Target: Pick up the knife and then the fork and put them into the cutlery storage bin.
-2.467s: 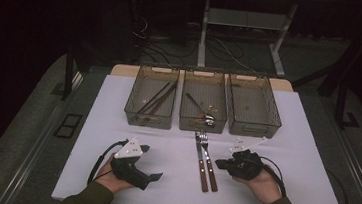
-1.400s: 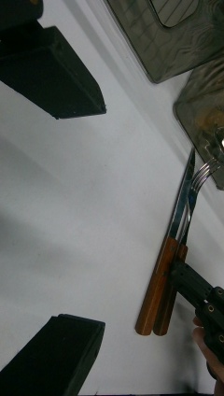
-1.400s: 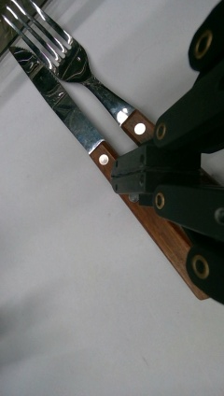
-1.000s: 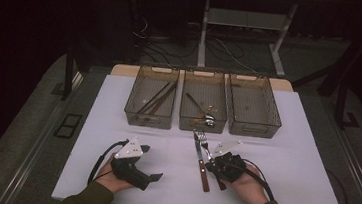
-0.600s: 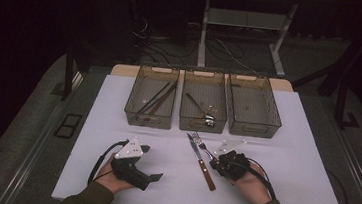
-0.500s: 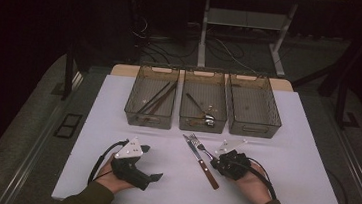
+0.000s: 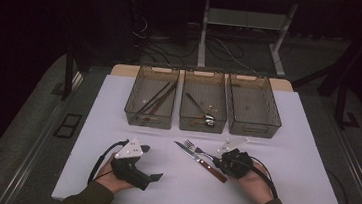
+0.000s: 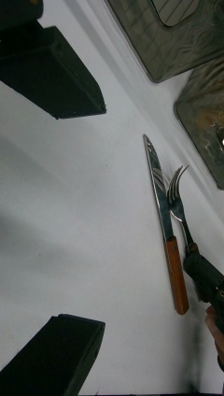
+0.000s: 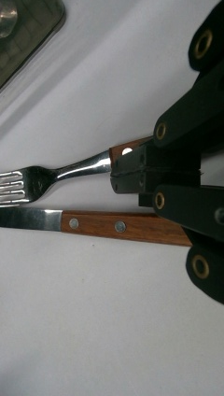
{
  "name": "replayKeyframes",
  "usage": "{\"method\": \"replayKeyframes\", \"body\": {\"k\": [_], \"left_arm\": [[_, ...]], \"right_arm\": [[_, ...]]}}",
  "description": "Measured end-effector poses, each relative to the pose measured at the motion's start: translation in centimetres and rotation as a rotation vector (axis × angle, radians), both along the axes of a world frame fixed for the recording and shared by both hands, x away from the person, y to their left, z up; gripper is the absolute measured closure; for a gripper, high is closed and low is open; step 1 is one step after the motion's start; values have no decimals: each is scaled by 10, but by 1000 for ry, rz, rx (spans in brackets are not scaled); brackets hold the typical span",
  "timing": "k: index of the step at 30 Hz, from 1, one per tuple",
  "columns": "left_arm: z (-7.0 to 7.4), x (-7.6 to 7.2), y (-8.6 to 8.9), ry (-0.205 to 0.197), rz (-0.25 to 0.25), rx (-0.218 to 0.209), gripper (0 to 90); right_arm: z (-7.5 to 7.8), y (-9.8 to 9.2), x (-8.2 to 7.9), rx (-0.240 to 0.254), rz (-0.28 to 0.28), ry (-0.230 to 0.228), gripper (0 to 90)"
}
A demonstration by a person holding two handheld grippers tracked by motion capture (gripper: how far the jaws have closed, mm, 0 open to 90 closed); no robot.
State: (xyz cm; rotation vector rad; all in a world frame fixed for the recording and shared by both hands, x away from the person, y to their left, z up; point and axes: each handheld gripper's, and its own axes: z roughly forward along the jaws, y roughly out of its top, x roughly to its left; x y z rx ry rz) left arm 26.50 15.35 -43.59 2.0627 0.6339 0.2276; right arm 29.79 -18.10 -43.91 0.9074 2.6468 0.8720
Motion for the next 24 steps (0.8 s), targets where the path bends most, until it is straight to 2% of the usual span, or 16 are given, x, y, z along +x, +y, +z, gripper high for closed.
{"method": "replayKeyframes", "body": {"k": [6,14,19,21,24], "left_arm": [[0,0,0,0,-2,0,0],[0,0,0,1,-7,1,0],[-1,0,-1,1,-13,5,0],[-1,0,-1,2,-14,3,0],[0,0,0,2,-9,-3,0]], "right_arm": [[2,-5,2,25,18,16,894],[20,-26,13,80,75,45,692],[23,-28,26,38,108,68,632],[23,-25,31,15,143,77,614],[22,-19,35,-49,185,97,598]]}}
